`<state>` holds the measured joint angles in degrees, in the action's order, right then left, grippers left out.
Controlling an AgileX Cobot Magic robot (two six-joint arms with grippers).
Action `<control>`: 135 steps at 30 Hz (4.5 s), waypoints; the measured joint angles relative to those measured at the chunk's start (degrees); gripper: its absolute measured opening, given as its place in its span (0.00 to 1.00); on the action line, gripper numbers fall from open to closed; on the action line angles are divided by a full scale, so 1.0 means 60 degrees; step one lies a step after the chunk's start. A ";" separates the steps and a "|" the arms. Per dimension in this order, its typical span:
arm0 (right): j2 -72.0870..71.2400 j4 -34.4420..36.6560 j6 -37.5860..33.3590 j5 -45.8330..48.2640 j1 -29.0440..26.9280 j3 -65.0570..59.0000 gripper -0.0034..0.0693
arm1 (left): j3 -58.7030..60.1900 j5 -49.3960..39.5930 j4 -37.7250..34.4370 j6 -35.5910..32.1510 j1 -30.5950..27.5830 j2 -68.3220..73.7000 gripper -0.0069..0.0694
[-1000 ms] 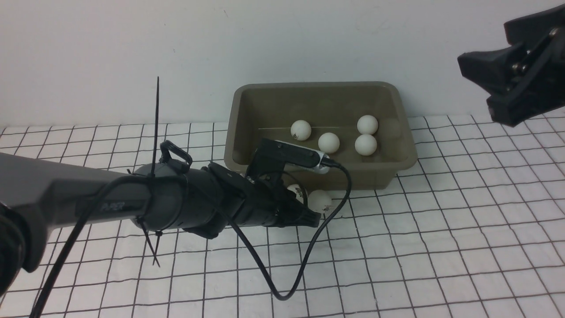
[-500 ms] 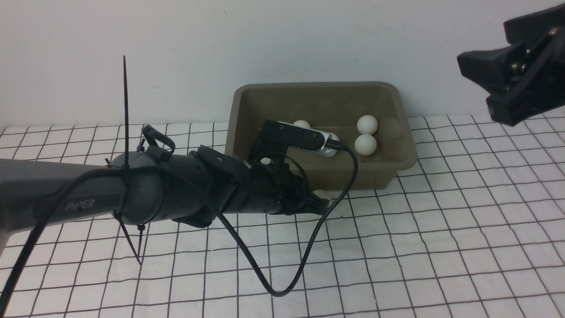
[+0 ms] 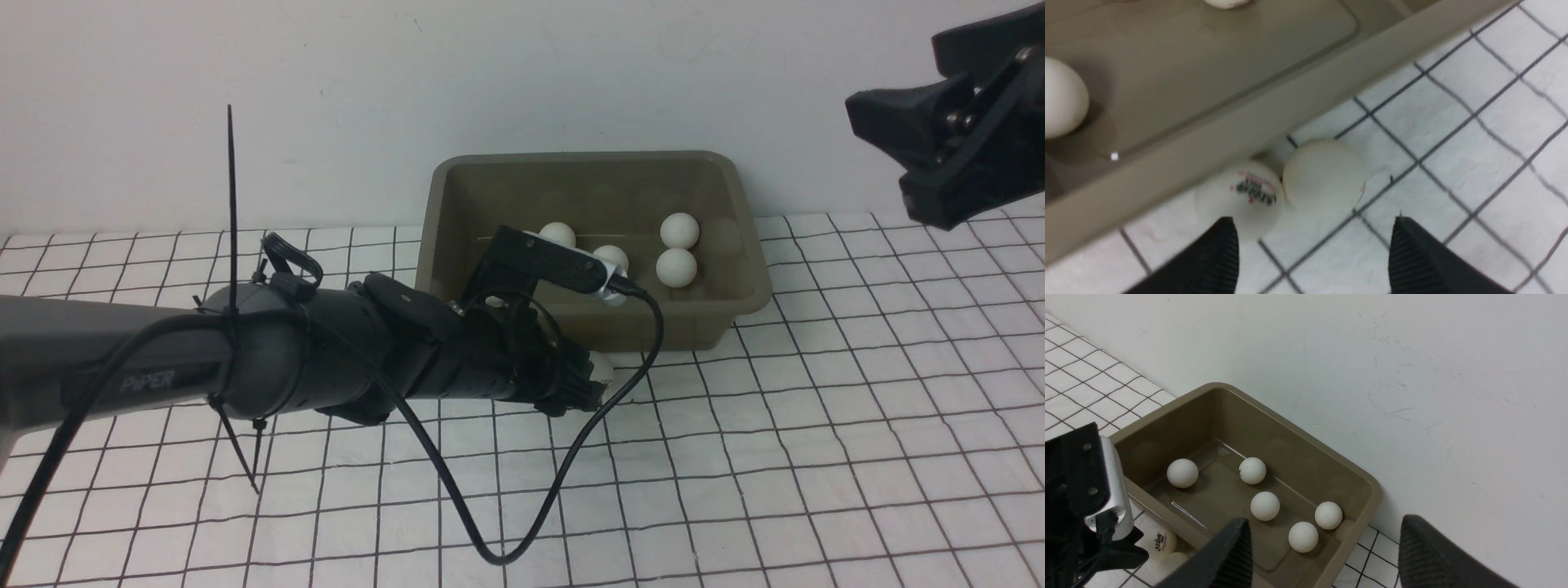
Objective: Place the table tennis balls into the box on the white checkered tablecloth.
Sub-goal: 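Reach for and grasp a ping pong ball on the table beside the basket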
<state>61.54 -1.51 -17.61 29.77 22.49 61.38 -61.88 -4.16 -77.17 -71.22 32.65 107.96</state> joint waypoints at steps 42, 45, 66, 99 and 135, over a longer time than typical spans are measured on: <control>0.0000 0.0000 -0.0248 -0.0079 0.0000 0.0000 0.66 | 0.1644 -0.0423 -0.0190 -0.0915 -0.0083 -0.2717 0.58; 0.0000 0.0000 -0.0248 -0.0079 0.0000 0.0000 0.66 | 0.1656 -0.1191 -0.0334 -0.0870 -0.0094 -0.3162 0.58; 0.0000 0.0000 -0.0248 -0.0079 0.0000 0.0000 0.66 | 0.1847 -0.5034 0.9916 0.9071 -0.0094 -0.4296 0.42; 0.0000 0.0000 -0.0248 -0.0671 0.0000 0.0000 0.66 | 0.5031 0.7755 1.3919 1.2608 -0.0084 -0.1062 0.65; 0.0000 0.0000 -0.0278 -0.0420 0.0000 0.0000 0.66 | 0.2441 0.6996 1.3063 1.3695 -0.0084 0.1105 0.65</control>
<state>61.54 -1.51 -19.28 27.25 22.49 61.38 -47.23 37.81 1.21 10.95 32.14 114.59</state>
